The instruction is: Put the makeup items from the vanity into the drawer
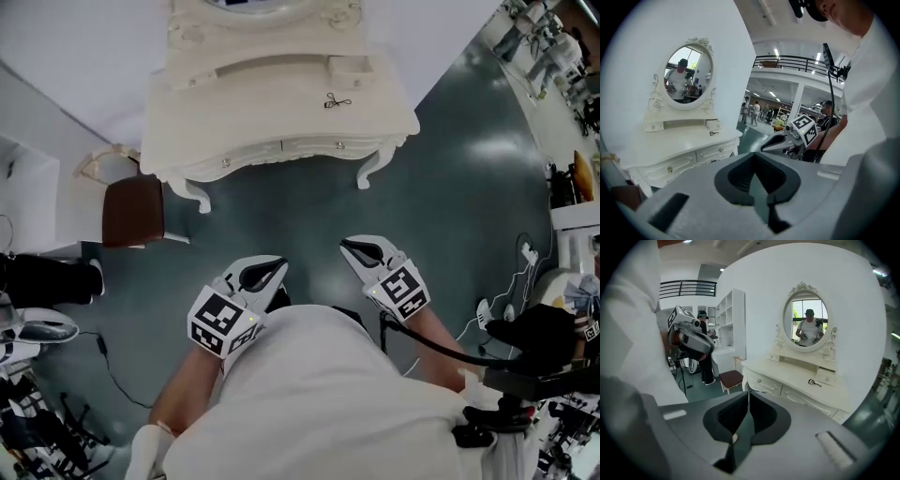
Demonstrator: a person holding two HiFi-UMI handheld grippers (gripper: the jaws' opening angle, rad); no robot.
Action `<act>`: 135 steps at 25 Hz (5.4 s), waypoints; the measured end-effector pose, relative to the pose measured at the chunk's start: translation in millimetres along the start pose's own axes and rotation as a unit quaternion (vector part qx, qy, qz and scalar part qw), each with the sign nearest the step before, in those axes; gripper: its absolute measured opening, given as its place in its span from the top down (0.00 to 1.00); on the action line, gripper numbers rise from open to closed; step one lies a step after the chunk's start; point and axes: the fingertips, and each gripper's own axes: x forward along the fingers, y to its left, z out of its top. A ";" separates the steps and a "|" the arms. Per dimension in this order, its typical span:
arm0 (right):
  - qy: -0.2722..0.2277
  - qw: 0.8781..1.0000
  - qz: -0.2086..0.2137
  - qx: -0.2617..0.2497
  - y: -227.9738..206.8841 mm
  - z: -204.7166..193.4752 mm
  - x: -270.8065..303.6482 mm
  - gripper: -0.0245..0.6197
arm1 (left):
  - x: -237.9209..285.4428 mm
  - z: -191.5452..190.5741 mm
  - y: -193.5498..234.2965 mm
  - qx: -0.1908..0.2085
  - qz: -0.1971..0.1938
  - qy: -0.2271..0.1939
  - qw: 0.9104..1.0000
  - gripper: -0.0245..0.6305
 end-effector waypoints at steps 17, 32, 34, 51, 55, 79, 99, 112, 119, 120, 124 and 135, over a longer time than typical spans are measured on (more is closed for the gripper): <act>0.049 0.995 -0.074 -0.055 -187.0 50.4 121.0 0.94 | 21.8 64.5 168.7 -0.003 0.000 -0.008 1.000 0.96; 0.127 0.980 0.003 -0.151 -397.0 25.2 232.2 0.87 | 134.6 181.6 249.2 -0.038 0.084 -0.016 0.996 0.96; 0.135 0.976 0.014 -0.169 -410.5 22.2 246.5 0.86 | 145.3 188.9 257.5 -0.043 0.093 -0.016 0.995 0.96; 0.152 0.942 0.104 -0.280 -427.3 0.0 295.1 0.93 | 197.2 217.9 292.8 -0.061 0.147 -0.011 0.987 0.96; 0.139 0.946 0.113 -0.270 -424.7 15.0 284.8 0.94 | 205.1 222.7 296.2 -0.062 0.145 -0.011 0.987 0.96; 0.136 0.959 0.086 -0.232 -546.3 99.2 243.0 0.94 | 233.7 244.0 305.0 -0.049 0.125 -0.011 0.991 0.96; 0.236 0.937 0.127 -0.224 -585.8 44.0 313.6 0.94 | 214.6 238.2 335.6 -0.074 0.167 0.002 0.983 0.96; 0.263 0.929 0.138 -0.219 -588.3 29.1 325.7 0.93 | 216.2 233.6 341.2 -0.085 0.166 0.004 0.982 0.96; 0.266 0.929 0.131 -0.220 -590.5 32.9 323.5 0.86 | 209.1 229.4 338.1 -0.086 0.167 0.002 0.982 0.96; 0.264 0.931 0.127 -0.219 -590.4 34.7 322.0 0.86 | 207.6 228.6 337.3 -0.085 0.167 0.002 0.982 0.96; 0.247 0.940 0.105 -0.213 -585.9 49.1 309.9 0.87 | 197.5 224.5 331.4 -0.081 0.162 -0.001 0.983 0.96; 0.156 0.975 0.040 -0.151 -490.6 100.1 256.4 0.96 | 148.3 198.2 301.3 -0.062 0.139 -0.018 0.988 0.96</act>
